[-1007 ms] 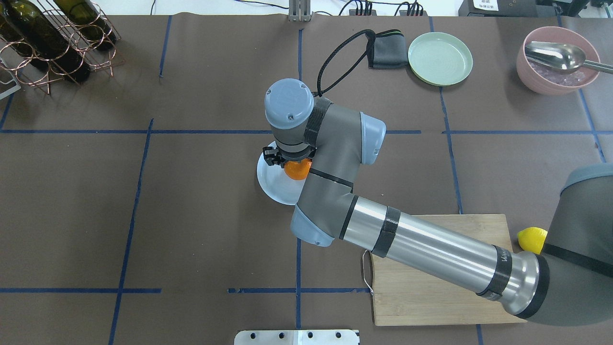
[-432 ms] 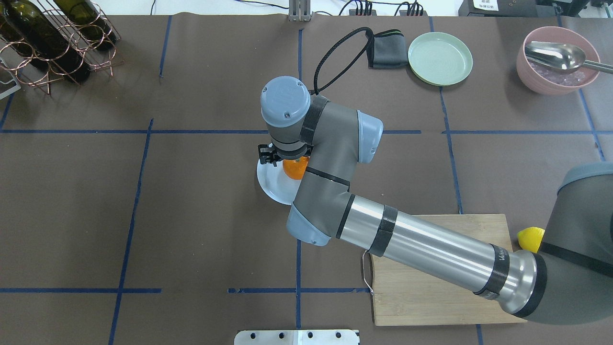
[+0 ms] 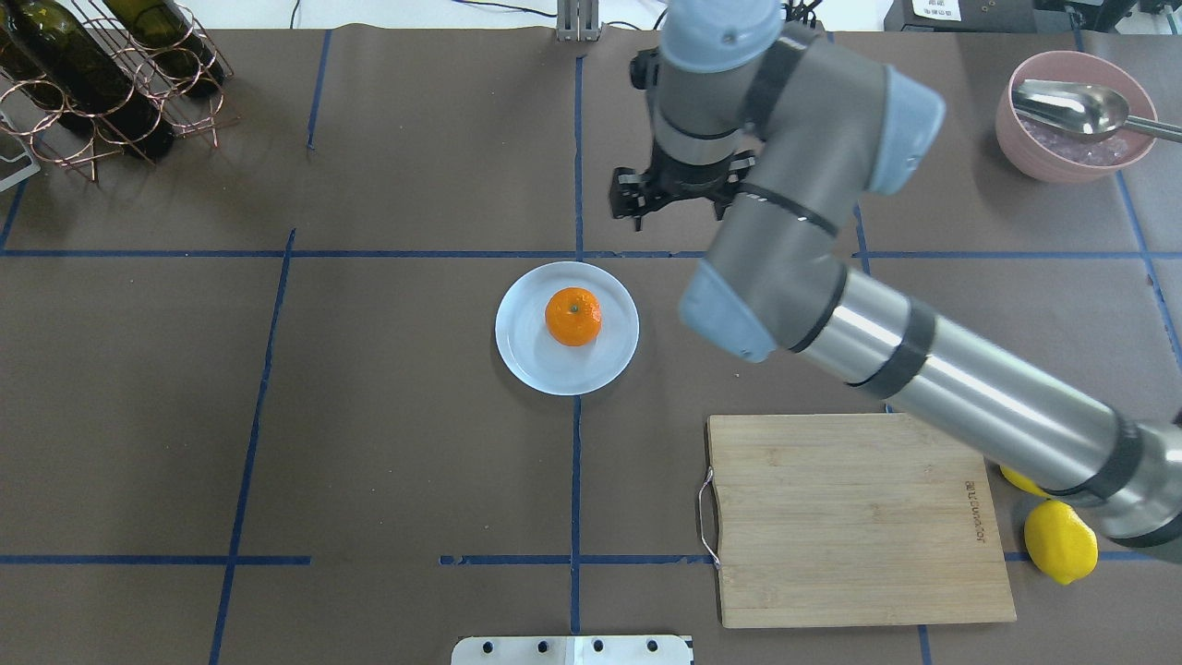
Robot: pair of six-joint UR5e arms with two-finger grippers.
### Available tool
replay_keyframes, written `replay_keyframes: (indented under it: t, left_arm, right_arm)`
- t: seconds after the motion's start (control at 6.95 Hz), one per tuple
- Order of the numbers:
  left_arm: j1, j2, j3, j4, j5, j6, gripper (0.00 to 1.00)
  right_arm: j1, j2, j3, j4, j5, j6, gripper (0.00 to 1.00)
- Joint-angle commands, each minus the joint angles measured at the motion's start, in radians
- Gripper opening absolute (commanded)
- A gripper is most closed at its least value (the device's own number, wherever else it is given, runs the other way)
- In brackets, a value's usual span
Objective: Pick orange to plate
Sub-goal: 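Open the right gripper and retract the right arm away from the plate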
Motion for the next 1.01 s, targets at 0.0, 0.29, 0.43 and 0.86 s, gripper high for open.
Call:
replay_keyframes:
  t: [0.0,0.29,0.43,0.86]
  left_arm:
    - [-0.030,-0.001,0.002,0.053,-0.013,0.034,1.00]
    - [-0.152,0.004,0.090,0.147,-0.188,0.245,1.00]
    - [-0.177,0.017,0.142,0.147,-0.211,0.270,1.00]
    - [-0.225,0.019,0.209,0.139,-0.211,0.269,1.00]
  right_arm:
    - [0.202,-0.208,0.141,-0.038,0.152,-0.249,1.00]
    - [0.389,-0.358,0.132,-0.035,0.264,-0.575,1.00]
    - [0.475,-0.394,0.107,-0.041,0.307,-0.695,1.00]
    - [0.617,-0.530,0.009,-0.030,0.369,-0.951,1.00]
